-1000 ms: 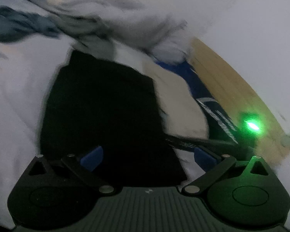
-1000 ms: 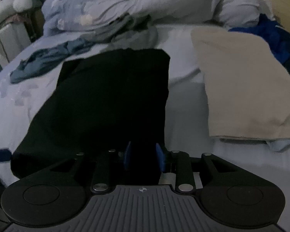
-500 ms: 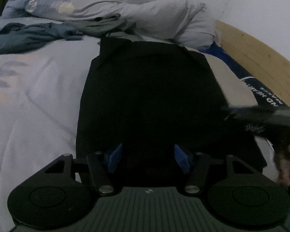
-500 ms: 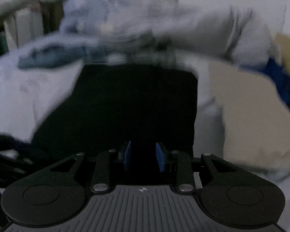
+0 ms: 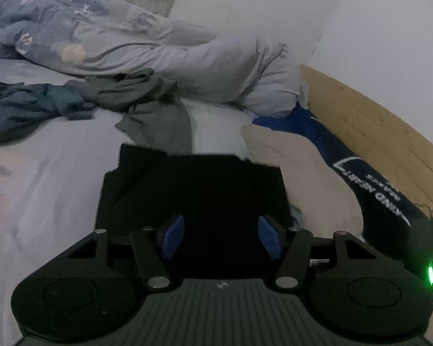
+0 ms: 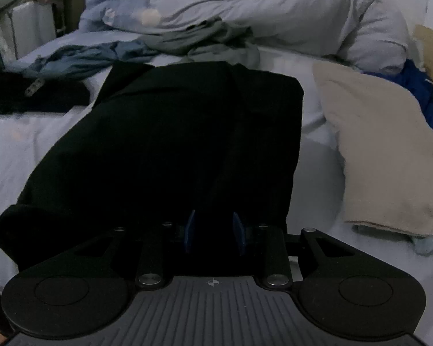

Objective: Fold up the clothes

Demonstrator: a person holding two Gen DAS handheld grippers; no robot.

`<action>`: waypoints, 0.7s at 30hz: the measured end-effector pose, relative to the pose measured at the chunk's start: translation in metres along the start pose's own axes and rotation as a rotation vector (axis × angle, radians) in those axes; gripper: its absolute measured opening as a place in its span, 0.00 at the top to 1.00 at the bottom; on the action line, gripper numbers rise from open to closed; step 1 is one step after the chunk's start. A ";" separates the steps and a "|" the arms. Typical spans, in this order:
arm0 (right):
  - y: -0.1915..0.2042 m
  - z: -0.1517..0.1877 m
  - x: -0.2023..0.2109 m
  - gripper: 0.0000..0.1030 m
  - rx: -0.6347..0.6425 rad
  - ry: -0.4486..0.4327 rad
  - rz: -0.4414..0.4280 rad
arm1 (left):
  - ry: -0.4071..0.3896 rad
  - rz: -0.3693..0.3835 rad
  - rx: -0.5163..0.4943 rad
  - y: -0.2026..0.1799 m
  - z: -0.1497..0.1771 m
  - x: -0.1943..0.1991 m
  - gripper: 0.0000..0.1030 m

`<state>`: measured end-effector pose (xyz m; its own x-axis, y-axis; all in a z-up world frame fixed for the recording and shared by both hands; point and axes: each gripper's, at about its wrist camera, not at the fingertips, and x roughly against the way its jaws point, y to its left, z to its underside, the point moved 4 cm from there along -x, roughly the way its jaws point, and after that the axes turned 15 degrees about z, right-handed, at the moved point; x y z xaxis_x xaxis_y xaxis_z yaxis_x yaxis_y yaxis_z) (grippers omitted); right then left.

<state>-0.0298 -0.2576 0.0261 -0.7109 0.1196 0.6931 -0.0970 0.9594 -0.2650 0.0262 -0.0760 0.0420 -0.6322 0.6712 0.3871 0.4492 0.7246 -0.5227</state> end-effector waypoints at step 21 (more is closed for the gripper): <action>0.002 0.009 0.025 0.62 0.011 -0.103 0.048 | 0.235 -0.073 -0.105 0.031 -0.010 -0.137 0.60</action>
<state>-0.0541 -0.2554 0.0369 -0.7827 0.1380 0.6069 -0.0685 0.9501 -0.3043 0.1328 -0.1437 -0.0196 -0.5072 0.6255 0.5929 0.4782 0.7766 -0.4101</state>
